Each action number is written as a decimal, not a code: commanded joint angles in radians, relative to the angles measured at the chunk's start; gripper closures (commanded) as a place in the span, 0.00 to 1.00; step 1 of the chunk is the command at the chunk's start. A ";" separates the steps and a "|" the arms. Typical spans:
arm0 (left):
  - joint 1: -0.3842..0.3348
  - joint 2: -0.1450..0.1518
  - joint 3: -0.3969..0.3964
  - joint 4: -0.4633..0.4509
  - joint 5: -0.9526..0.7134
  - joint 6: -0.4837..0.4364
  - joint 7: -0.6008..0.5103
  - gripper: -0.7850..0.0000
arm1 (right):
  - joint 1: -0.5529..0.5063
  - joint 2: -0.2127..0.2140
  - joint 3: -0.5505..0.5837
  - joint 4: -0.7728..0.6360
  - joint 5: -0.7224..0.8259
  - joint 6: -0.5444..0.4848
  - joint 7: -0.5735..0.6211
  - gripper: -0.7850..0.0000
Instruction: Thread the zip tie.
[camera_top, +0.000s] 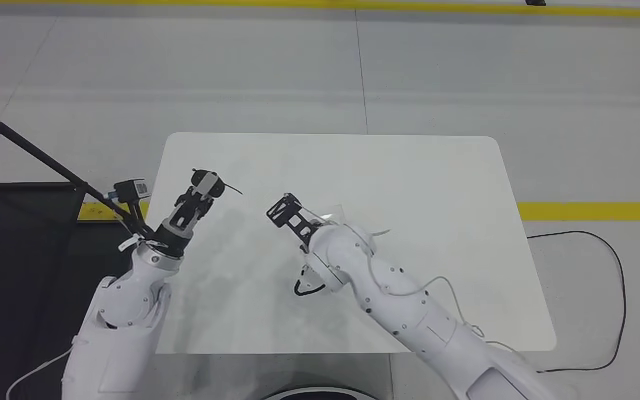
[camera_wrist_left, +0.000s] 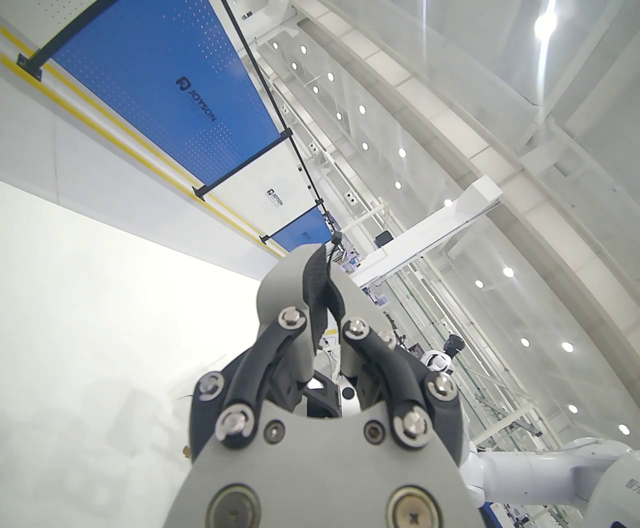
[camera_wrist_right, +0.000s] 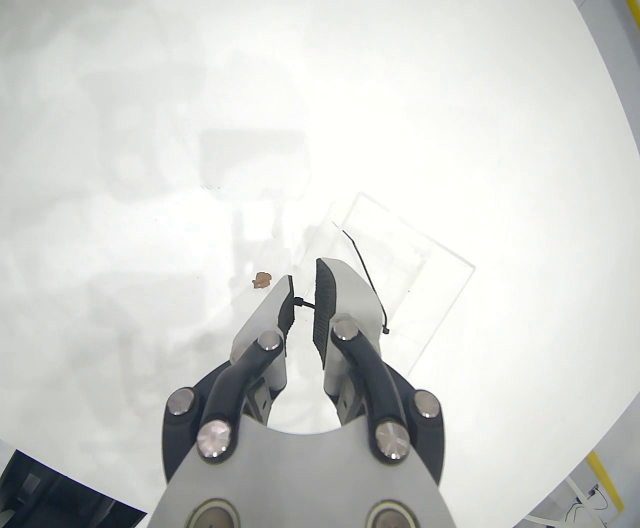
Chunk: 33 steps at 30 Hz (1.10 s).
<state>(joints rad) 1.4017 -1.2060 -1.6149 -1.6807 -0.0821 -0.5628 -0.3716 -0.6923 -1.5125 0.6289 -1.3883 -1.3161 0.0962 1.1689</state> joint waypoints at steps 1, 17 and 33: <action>-0.001 0.000 0.002 0.001 0.001 0.000 0.001 1.00 | -0.006 -0.001 0.004 -0.007 -0.012 0.001 0.003 0.83; -0.009 0.003 0.008 0.001 0.004 0.002 0.004 1.00 | -0.094 0.005 0.074 -0.123 -0.130 0.008 -0.023 1.00; -0.106 0.020 0.048 -0.020 0.096 0.064 -0.204 1.00 | -0.481 0.099 0.323 -0.598 -0.330 -0.183 -0.371 1.00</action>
<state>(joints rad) 1.3069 -1.1879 -1.5718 -1.7019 0.0046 -0.5035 -0.5415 -1.1422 -1.4197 0.9329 -1.9561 -1.6436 -0.0584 0.8453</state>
